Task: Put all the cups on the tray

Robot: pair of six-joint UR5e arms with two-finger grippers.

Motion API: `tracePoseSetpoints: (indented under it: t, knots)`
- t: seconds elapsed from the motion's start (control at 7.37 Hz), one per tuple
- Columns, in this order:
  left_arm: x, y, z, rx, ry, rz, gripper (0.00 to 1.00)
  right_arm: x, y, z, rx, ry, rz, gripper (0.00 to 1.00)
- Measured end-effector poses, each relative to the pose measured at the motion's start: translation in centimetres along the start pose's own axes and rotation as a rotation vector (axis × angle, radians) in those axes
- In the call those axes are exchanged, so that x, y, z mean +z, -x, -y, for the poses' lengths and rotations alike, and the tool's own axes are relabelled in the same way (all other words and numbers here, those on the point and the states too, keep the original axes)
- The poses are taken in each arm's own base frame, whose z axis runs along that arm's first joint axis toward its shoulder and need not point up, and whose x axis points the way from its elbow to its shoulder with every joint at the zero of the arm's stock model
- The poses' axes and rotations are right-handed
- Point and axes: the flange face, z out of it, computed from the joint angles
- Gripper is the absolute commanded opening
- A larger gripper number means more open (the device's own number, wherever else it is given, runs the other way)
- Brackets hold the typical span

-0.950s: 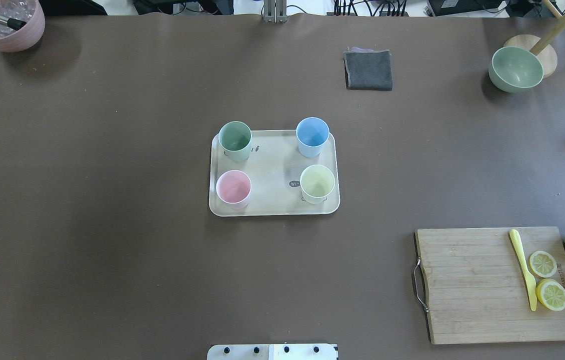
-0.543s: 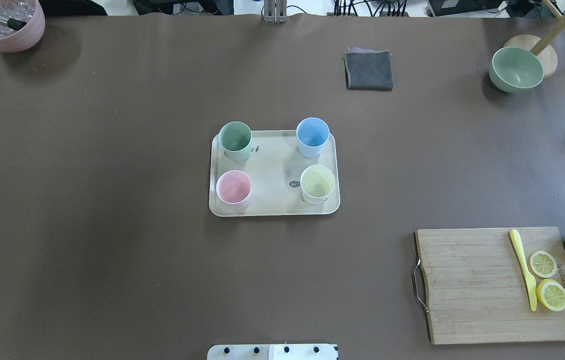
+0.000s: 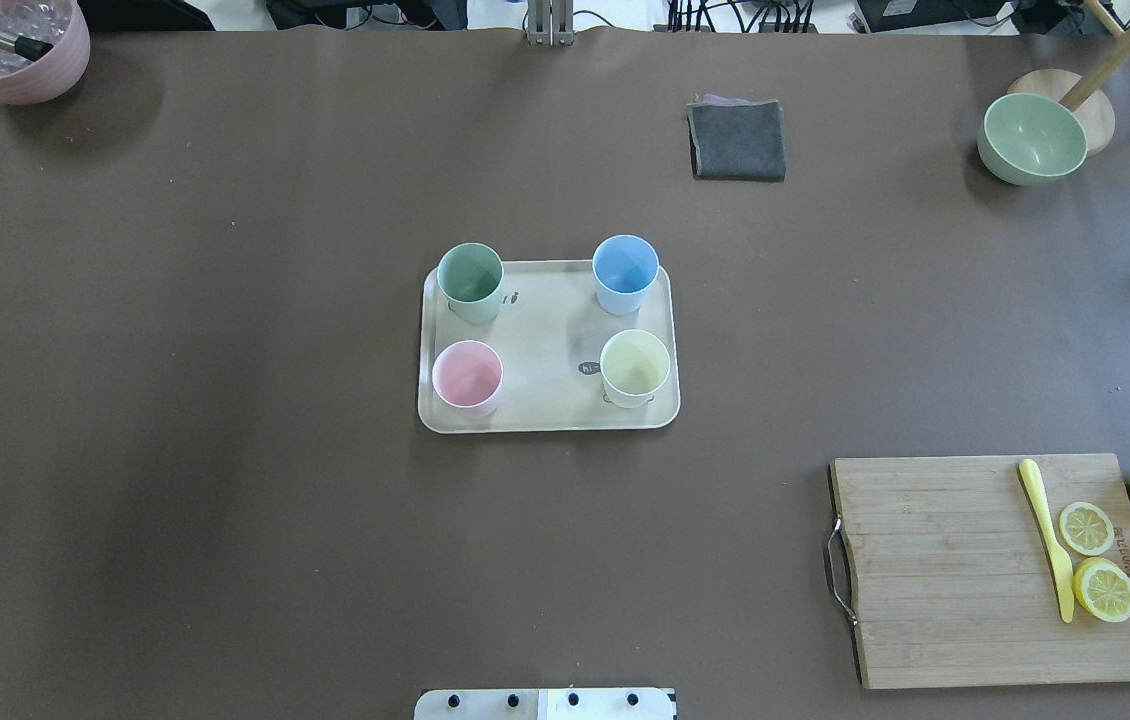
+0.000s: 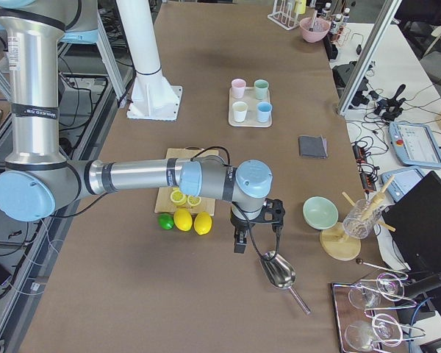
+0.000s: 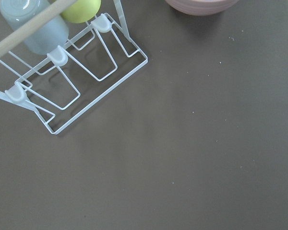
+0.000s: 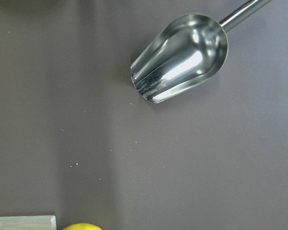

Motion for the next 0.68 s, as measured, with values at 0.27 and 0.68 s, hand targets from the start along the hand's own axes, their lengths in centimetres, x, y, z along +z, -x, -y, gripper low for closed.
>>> tracePoseSetpoints:
  t: [0.27,0.68]
  knots:
    - [0.2,0.0,0.0,-0.009,0.008,0.001,0.98,-0.4,0.0,0.1,0.007,-0.008,0.002,1.0]
    - [0.4,0.1,0.0,-0.018,0.015,0.002,0.98,-1.2,0.4,0.5,0.01,-0.025,0.007,1.0]
